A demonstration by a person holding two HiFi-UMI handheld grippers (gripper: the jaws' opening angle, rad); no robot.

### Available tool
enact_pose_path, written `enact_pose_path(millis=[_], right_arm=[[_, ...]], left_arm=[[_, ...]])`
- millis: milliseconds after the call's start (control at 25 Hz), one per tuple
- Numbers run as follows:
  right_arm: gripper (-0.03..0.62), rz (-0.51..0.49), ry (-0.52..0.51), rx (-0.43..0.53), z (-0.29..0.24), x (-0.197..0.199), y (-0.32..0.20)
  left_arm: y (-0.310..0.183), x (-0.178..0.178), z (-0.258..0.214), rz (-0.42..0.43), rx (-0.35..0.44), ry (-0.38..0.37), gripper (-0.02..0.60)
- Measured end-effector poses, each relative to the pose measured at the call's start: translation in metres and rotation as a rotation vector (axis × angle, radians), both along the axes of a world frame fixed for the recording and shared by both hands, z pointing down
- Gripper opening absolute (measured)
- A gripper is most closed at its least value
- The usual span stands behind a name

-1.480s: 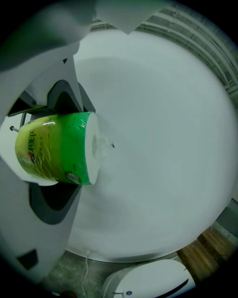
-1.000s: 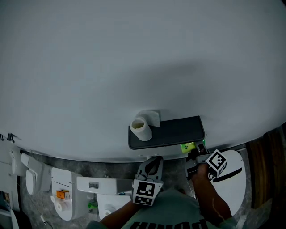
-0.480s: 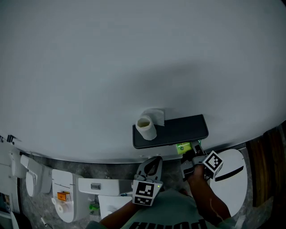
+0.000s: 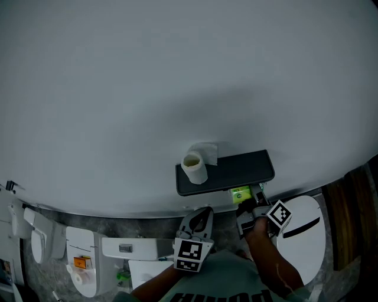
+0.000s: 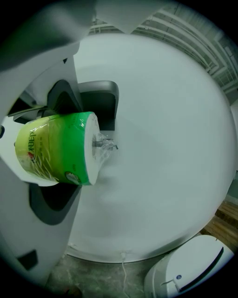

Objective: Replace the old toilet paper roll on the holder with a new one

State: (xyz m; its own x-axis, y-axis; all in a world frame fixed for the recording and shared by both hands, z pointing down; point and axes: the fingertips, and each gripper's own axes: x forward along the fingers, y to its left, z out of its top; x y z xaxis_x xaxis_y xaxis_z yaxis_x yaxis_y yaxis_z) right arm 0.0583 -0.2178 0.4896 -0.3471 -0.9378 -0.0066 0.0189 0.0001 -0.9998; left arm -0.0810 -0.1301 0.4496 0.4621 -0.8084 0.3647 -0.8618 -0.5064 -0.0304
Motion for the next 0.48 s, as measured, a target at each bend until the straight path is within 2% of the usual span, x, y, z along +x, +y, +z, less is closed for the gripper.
enact_pose_path(millis=[480], right_arm=[[0.445, -0.021, -0.034, 0.045, -0.0002, -0.0033, 0.0044]], left_arm=[[0.0075, 0.0020, -0.0020, 0.003, 0.005, -0.007, 0.005]])
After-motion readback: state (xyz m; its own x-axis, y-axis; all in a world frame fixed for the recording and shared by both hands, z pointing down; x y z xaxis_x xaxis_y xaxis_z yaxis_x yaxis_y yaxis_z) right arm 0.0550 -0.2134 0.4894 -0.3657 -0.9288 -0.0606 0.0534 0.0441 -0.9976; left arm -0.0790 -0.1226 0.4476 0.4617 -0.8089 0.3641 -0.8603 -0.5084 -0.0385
